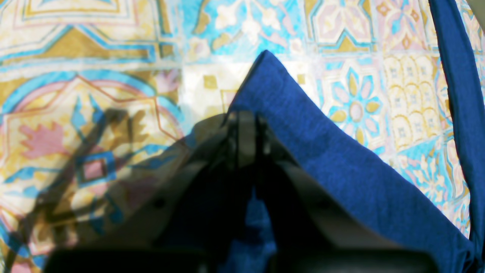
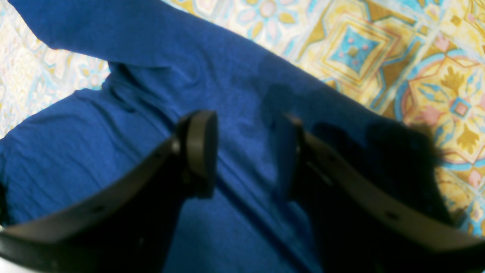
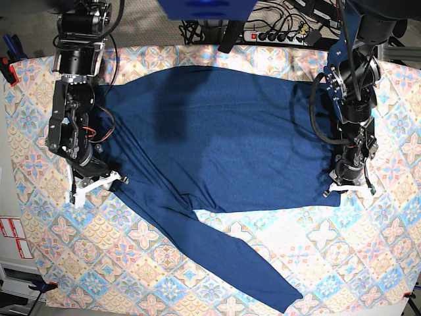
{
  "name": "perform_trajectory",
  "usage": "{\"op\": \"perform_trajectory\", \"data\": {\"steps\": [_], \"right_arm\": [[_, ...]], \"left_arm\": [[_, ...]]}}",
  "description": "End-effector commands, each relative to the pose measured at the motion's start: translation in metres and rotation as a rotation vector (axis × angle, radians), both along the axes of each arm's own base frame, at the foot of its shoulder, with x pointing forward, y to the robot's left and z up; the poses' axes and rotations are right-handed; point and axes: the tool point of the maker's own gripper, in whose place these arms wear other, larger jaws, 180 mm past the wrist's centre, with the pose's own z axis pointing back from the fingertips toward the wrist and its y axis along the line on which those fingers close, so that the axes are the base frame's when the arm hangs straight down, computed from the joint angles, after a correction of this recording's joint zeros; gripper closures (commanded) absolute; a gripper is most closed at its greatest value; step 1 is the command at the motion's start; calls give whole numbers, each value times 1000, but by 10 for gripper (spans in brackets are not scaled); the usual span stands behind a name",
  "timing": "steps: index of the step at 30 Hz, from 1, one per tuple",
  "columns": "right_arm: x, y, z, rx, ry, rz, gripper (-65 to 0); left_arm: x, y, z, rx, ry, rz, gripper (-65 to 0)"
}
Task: Fold the T-shirt properly
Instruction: 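Pinch the shirt's side edges with both grippers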
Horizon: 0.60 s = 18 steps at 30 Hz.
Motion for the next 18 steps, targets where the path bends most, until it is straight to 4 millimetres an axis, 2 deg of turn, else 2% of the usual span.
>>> {"op": "perform_trajectory", "data": {"steps": [1,4,7,11,15,18], "right_arm": [[12,-6,17,-15,-57,-2,-247],[13,-6,17,-14,-57,-2,-247],[13,-6,17,-15,-58,-3,-247],[14,-5,17,-13,-60,-2,-247],[14,-5,18,-13,-61,-3,-247],[14,-5,18,-13,-61,-3,-247]], "left_arm": [[-9,-8,-11,-17,79,-37,0],[-11,0,-2,11,56,-43,0],[-7,-10,15,22,21,-83,0],[-9,-10,40,67,-26,-120,0],[-16,-11,49,90,-44,-131,0],[-12,-7,53,92,-55,-122,0]]}}
